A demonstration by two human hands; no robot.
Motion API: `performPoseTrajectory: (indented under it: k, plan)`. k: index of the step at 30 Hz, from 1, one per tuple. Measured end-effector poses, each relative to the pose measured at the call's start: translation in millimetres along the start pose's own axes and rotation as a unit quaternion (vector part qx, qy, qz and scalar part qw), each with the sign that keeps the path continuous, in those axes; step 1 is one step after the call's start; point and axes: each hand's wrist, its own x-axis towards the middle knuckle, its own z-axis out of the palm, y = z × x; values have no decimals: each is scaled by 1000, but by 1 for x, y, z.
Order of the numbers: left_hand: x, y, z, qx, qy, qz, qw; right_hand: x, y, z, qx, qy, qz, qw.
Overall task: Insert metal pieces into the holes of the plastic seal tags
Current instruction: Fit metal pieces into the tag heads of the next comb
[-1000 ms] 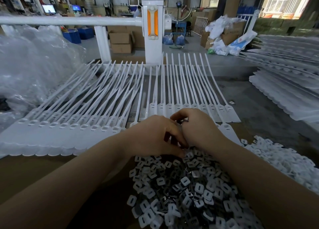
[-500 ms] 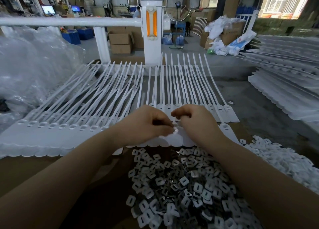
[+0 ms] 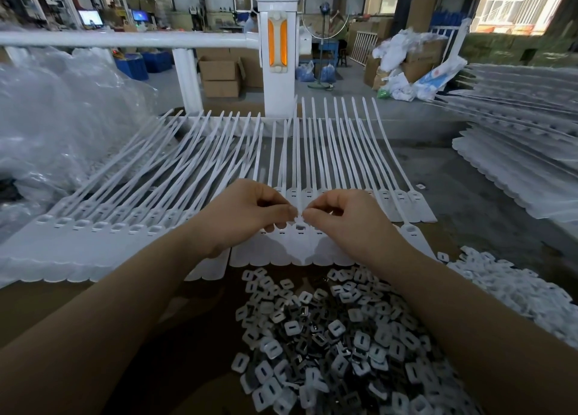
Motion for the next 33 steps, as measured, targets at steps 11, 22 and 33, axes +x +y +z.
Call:
performPoseTrajectory:
  k: [11, 22, 33]
  plan:
    - [6, -1, 9, 16, 38, -8, 999, 3, 2, 4, -22, 5, 14, 1000]
    - [12, 0, 26, 143, 71, -55, 986, 6, 6, 4, 18, 27, 28, 999]
    - [16, 0, 30, 148, 84, -84, 982, 7, 5, 4, 17, 25, 28, 999]
